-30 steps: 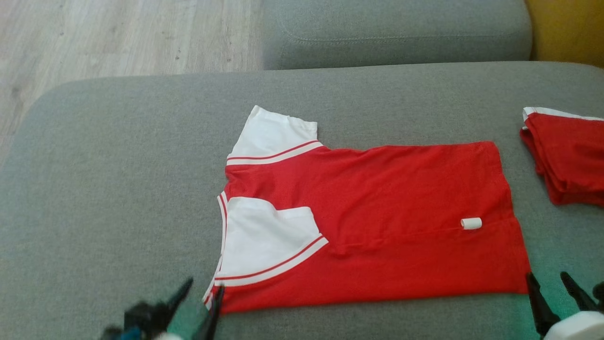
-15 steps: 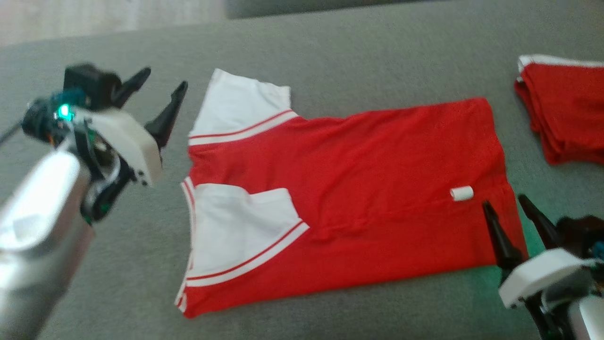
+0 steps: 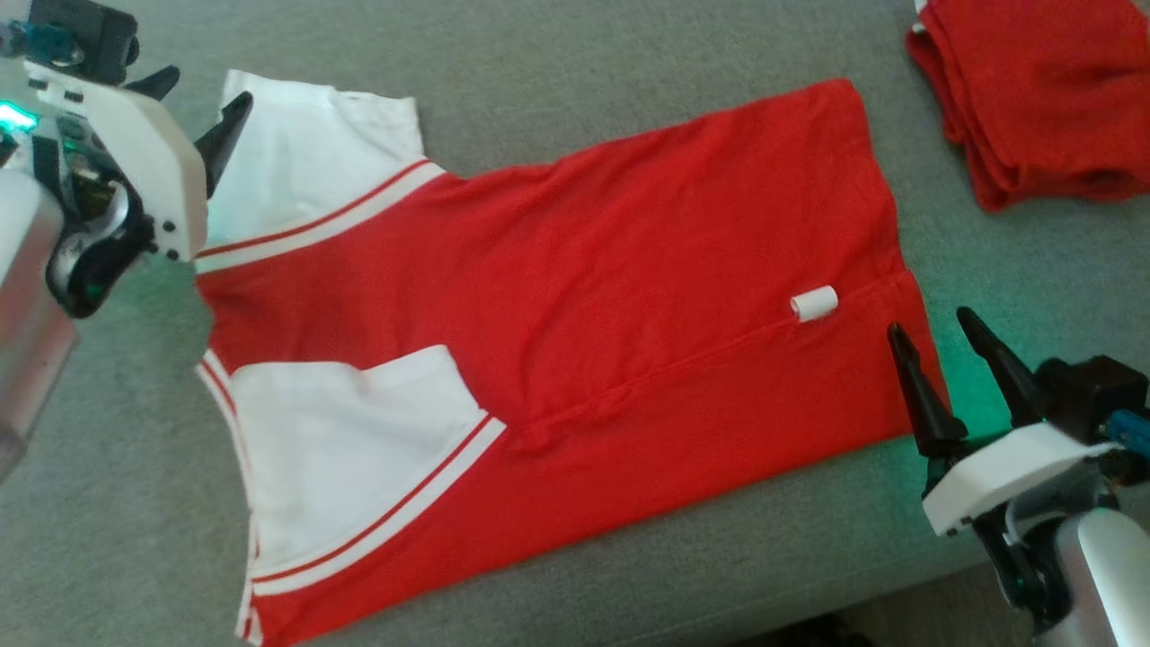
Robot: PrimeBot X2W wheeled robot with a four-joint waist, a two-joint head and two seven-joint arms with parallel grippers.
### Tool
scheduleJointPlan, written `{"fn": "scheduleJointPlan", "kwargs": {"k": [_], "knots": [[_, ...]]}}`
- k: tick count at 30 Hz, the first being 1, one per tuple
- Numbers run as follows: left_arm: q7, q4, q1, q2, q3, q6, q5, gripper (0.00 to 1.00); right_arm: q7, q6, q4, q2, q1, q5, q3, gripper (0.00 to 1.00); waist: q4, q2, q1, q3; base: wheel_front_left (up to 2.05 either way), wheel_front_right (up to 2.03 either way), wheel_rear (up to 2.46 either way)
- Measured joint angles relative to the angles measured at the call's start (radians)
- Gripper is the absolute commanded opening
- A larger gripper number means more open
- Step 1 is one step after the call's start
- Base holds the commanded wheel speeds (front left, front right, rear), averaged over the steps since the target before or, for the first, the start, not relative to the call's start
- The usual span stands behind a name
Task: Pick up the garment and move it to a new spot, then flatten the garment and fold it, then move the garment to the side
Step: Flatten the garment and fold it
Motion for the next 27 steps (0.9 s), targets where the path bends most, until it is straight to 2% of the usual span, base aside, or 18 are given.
{"fn": "scheduleJointPlan", "kwargs": {"k": [11,12,13,15,16,19,20,21,22,27], "knots": [[0.083,0.076,-0.090,0.034,-0.102,0.000,-0.062,1.00,-0.030,0.000,0.038,0.010,-0.044,-0.008,0.012,1.00,-0.060,0.0000,-0.0002,0.056,0.00,0.00,0.00],[0.089,0.076,-0.091,0.040,-0.109,0.000,-0.073,0.93,-0.030,0.000,0.040,0.011,-0.044,-0.008,0.012,1.00,-0.063,0.0000,-0.0003,0.055,0.00,0.00,0.00],[0.093,0.075,-0.093,0.046,-0.116,0.000,-0.080,0.81,-0.030,0.000,0.042,0.012,-0.044,-0.008,0.012,1.00,-0.067,0.0000,-0.0004,0.054,0.00,0.00,0.00],[0.097,0.074,-0.096,0.057,-0.132,0.000,-0.096,0.49,-0.031,0.000,0.045,0.013,-0.044,-0.008,0.012,1.00,-0.074,0.0000,-0.0003,0.053,0.00,0.00,0.00],[0.103,0.074,-0.096,0.060,-0.135,0.000,-0.105,0.47,-0.035,0.000,0.048,0.014,-0.044,-0.008,0.012,1.00,-0.077,0.0000,-0.0003,0.052,0.00,0.00,0.00],[0.105,0.067,-0.096,0.074,-0.150,0.000,-0.129,0.31,-0.040,0.000,0.051,0.016,-0.044,-0.008,0.011,1.00,-0.086,0.0000,-0.0003,0.051,0.00,0.00,0.00],[0.105,0.062,-0.097,0.079,-0.158,0.000,-0.138,0.22,-0.040,0.000,0.053,0.016,-0.044,-0.008,0.011,1.00,-0.088,0.0000,-0.0003,0.050,0.00,0.00,0.00],[0.105,0.058,-0.097,0.082,-0.164,0.000,-0.147,0.05,-0.040,0.000,0.054,0.016,-0.044,-0.008,0.011,1.00,-0.091,0.0000,-0.0003,0.049,0.00,0.00,0.00],[0.105,0.054,-0.097,0.086,-0.169,0.000,-0.155,0.00,-0.040,0.000,0.055,0.016,-0.044,-0.008,0.011,1.00,-0.093,0.0000,-0.0004,0.048,0.00,0.00,0.00],[0.088,0.026,-0.102,0.110,-0.205,0.000,-0.174,0.00,-0.040,0.000,0.056,0.016,-0.044,-0.008,0.008,1.00,-0.095,0.0000,-0.0003,0.045,0.00,0.00,0.00]]}}
